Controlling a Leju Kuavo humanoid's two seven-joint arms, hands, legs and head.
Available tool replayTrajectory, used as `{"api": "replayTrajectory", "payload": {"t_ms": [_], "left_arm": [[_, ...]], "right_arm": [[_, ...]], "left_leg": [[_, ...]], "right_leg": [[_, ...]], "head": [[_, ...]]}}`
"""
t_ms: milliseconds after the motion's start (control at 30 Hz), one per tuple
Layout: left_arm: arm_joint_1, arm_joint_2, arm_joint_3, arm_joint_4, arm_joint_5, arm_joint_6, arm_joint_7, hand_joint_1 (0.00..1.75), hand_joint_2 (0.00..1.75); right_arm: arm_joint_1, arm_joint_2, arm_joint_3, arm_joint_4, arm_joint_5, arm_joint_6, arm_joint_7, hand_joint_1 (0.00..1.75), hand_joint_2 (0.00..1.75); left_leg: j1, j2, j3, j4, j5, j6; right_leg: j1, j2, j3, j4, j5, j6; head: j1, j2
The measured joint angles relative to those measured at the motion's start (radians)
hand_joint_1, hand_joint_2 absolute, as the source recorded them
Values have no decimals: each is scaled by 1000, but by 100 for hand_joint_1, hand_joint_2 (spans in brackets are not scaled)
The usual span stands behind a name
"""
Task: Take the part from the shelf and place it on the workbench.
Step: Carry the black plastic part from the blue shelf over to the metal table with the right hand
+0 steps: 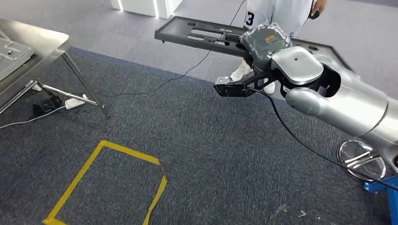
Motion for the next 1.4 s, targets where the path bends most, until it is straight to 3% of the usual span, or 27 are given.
{"api": "replayTrajectory", "payload": {"t_ms": [33, 100, 167, 233, 267, 300, 333, 400, 467, 533, 567, 633, 700, 733, 800, 867, 933, 1000, 1067, 1133, 1200, 1267, 1333, 1400], "left_arm": [[1, 1, 0, 0, 0, -8, 3, 0, 175], [3, 0, 0, 1, 0, -11, -4, 0, 175], [4, -1, 0, 1, 5, -10, -23, 0, 175], [3, -1, 0, 1, 13, -15, -45, 0, 175], [3, -1, 0, 1, 14, -19, -51, 0, 175], [3, -1, 0, 1, 14, -22, -56, 0, 175], [3, -1, 0, 1, 13, -27, -60, 0, 175], [3, -1, 0, 1, 15, -48, -85, 0, 175], [2, 0, 1, 1, 29, -86, -129, 0, 175], [2, -1, 4, 1, 46, -115, -164, 0, 175], [3, -3, 6, 1, 49, -115, -173, 0, 175], [3, -8, 9, 1, 43, -87, -177, 0, 175], [0, -12, 9, 1, 35, -57, -187, 0, 175], [-1, -13, 9, 1, 32, -53, -200, 0, 175], [0, -14, 9, 1, 32, -60, -231, 0, 175], [0, -17, 9, 1, 40, -65, -249, 0, 175], [-1, -18, 12, 1, 55, -39, -251, 0, 175], [-1, -18, 18, 1, 82, 16, -233, 0, 175], [4, -16, 33, 1, 121, 34, -211, 0, 175], [12, -11, 47, 1, 148, 11, -202, 0, 175], [15, -8, 57, 2, 162, -20, -201, 0, 175], [15, -6, 76, 2, 187, -70, -215, 0, 175], [15, -6, 96, 2, 212, -124, -235, 0, 175], [15, -5, 114, 2, 222, -151, -243, 0, 175]], "right_arm": [[1, 4, 2, 2, -4, -4, 0, 175, 175], [0, 13, 5, 5, -6, -7, -1, 175, 175], [-5, 19, 7, 8, -5, -6, -1, 175, 175], [-8, 23, 13, 12, -4, -6, -1, 175, 175], [-9, 25, 18, 14, -4, -5, -1, 175, 175], [-9, 28, 23, 17, -4, -5, -2, 175, 175], [-9, 31, 27, 19, -4, -5, -2, 175, 175], [-12, 37, 30, 22, -3, -5, -3, 175, 175], [-19, 42, 35, 28, -1, -4, -5, 175, 175], [-23, 50, 41, 34, -1, -5, -6, 175, 175], [-24, 56, 43, 36, -1, -5, -7, 175, 175], [-31, 64, 47, 40, -1, -4, -7, 175, 175], [-37, 66, 52, 42, -1, -2, -7, 175, 175], [-38, 66, 56, 43, -1, 0, -7, 175, 175], [-35, 66, 63, 47, -2, 1, -7, 175, 175], [-34, 66, 69, 51, -2, 1, -7, 175, 175], [-36, 66, 73, 53, -2, 6, -6, 175, 175], [-37, 66, 77, 54, -2, 18, -5, 175, 175], [-37, 67, 81, 54, -1, 29, -4, 175, 175], [-38, 69, 85, 55, -1, 33, -4, 175, 175], [-41, 72, 86, 56, 0, 32, -4, 175, 175], [-42, 76, 89, 58, 0, 30, -6, 175, 175], [-43, 82, 92, 58, 0, 29, -7, 175, 175], [-46, 86, 92, 58, 0, 29, -7, 175, 175]], "left_leg": [[1, -6, -4, -2, 1, -5], [-3, 25, -19, 28, -17, -14], [-4, 81, -62, 123, -68, -23], [-1, 104, -116, 233, -110, -24], [-2, 106, -125, 252, -111, -20], [-4, 108, -116, 237, -95, -15], [-9, 113, -86, 184, -64, -8], [-26, 150, -15, 56, -20, 11], [-41, 176, 18, -6, -13, 27], [-45, 162, 24, -17, -11, 34], [-42, 152, 30, -28, -7, 36], [-31, 136, 47, -51, 4, 41], [-23, 119, 53, -57, 8, 43], [-21, 107, 52, -55, 7, 43], [-16, 81, 52, -49, 4, 40], [-8, 55, 50, -31, -7, 30], [-2, 33, 39, -6, -22, 15], [0, 14, 23, 9, -26, 3], [3, -1, 14, 11, -24, -5], [1, 25, -2, 40, -43, -14], [1, 78, -46, 133, -91, -25], [4, 104, -106, 246, -133, -29], [4, 110, -117, 256, -114, -25], [-2, 135, -59, 137, -48, -13]], "right_leg": [[1, -14, 1, 0, 1, -7], [0, -40, 7, -4, 1, -21], [6, -65, 10, -6, 0, -31], [16, -90, 12, -6, -2, -37], [20, -103, 13, -6, -4, -39], [23, -115, 16, -6, -6, -41], [27, -126, 20, -6, -9, -43], [31, -147, 28, -8, -14, -43], [33, -165, 32, -11, -17, -38], [33, -182, 36, -16, -18, -32], [32, -180, 39, -15, -22, -28], [31, -139, 24, 29, -51, -19], [27, -90, -33, 144, -103, -11], [24, -81, -66, 205, -123, -7], [15, -78, -99, 246, -112, 3], [3, -68, -63, 146, -41, 15], [-6, -29, -13, 38, -2, 23], [-6, -6, 1, 11, -7, 14], [-4, -25, 2, 9, -6, -3], [-6, -45, 8, 4, -6, -15], [-6, -65, 12, 0, -6, -24], [-2, -88, 14, 0, -9, -28], [2, -113, 18, 0, -14, -29], [6, -136, 28, -1, -21, -27]], "head": [[0, 0], [-6, 0], [-15, 0], [-17, 0], [-16, 0], [-16, 0], [-16, 0], [-16, 0], [-15, 0], [-16, 0], [-15, 0], [-15, 0], [-14, 0], [-14, 0], [-14, 0], [-14, 0], [-14, 0], [-14, 0], [-13, 0], [-16, 0], [-22, 0], [-24, 0], [-24, 0], [-24, 0]]}}
